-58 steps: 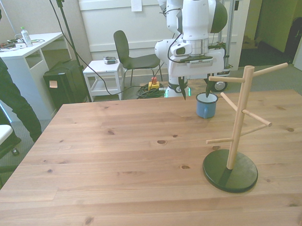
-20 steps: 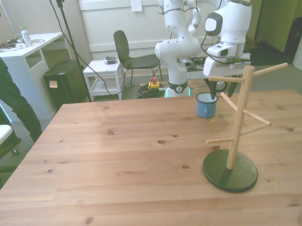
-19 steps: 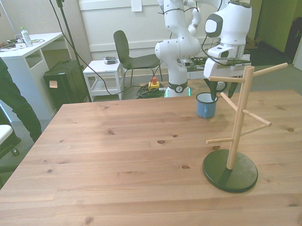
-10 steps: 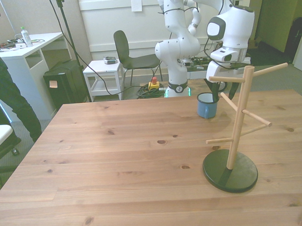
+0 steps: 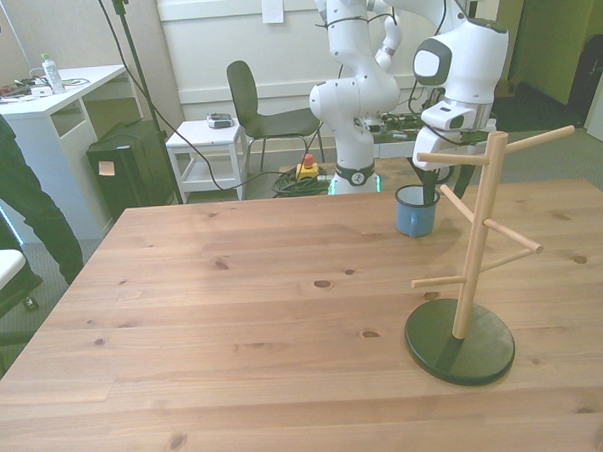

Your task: Hang the mug

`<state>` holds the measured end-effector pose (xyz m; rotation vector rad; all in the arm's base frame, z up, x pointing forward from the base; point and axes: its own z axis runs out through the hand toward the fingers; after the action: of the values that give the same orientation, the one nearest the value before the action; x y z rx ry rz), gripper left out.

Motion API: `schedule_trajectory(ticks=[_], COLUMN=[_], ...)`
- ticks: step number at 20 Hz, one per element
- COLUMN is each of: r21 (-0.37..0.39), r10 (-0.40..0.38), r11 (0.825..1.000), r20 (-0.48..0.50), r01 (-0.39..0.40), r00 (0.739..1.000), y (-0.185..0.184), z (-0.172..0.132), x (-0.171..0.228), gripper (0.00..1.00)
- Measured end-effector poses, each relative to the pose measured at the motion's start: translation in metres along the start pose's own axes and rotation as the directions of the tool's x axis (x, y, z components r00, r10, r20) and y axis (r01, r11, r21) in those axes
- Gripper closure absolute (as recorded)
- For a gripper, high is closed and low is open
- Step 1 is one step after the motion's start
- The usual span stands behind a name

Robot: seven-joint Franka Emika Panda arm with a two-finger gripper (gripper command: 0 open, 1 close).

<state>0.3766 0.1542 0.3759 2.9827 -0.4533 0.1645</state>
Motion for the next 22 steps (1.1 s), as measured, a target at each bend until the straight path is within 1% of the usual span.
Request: schedule_trajectory(ticks=[11,22], r21=[-0.018,-0.018], r10=[-0.004,0.006], r11=[1.000,1.000], r20=[-0.002,0.001], r01=[0.004,-0.006], r00=[1.000,1.000], y=[0.0047,0.0080], z=[0.0012,0.0021], x=[0.0012,0.0033], gripper=[1.00,1.00])
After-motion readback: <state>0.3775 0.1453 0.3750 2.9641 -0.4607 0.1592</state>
